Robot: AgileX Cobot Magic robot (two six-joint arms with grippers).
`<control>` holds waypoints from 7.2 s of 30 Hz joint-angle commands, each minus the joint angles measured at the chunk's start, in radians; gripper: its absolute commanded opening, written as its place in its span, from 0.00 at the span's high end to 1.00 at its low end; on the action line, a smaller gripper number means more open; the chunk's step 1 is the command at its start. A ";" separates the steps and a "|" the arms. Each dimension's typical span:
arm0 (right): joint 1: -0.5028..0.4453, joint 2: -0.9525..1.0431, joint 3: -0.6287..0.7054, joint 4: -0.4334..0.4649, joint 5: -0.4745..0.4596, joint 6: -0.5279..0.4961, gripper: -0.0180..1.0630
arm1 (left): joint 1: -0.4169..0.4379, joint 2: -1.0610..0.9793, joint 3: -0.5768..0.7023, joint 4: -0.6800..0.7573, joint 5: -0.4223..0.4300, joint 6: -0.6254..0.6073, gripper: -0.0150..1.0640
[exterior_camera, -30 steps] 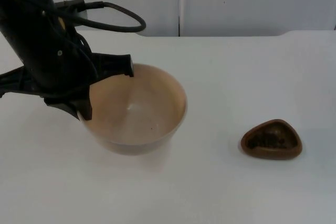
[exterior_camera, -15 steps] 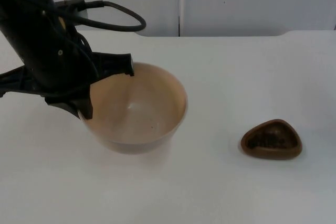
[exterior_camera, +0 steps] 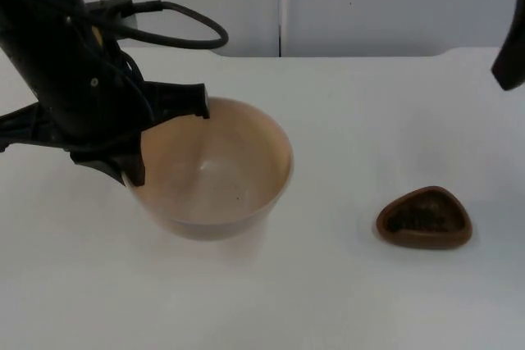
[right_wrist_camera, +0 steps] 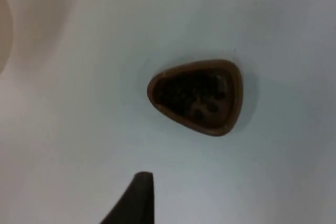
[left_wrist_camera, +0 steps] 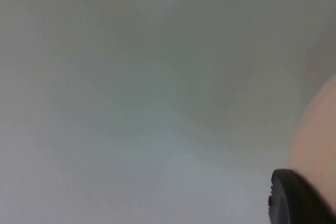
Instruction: Pick up the bowl with the left hand and pour the coffee beans from the cup into the bowl with the right hand.
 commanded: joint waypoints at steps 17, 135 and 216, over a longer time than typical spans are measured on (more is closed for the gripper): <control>0.018 0.272 -0.133 -0.114 0.035 0.066 0.10 | -0.004 -0.010 -0.006 -0.010 -0.012 -0.005 0.99; 0.343 0.429 -0.692 -0.471 0.281 0.060 0.98 | -0.002 0.040 -0.039 0.012 0.044 -0.028 0.99; 0.759 0.531 -0.591 -1.493 0.109 0.220 0.98 | -0.002 0.040 -0.039 0.000 0.033 -0.028 0.99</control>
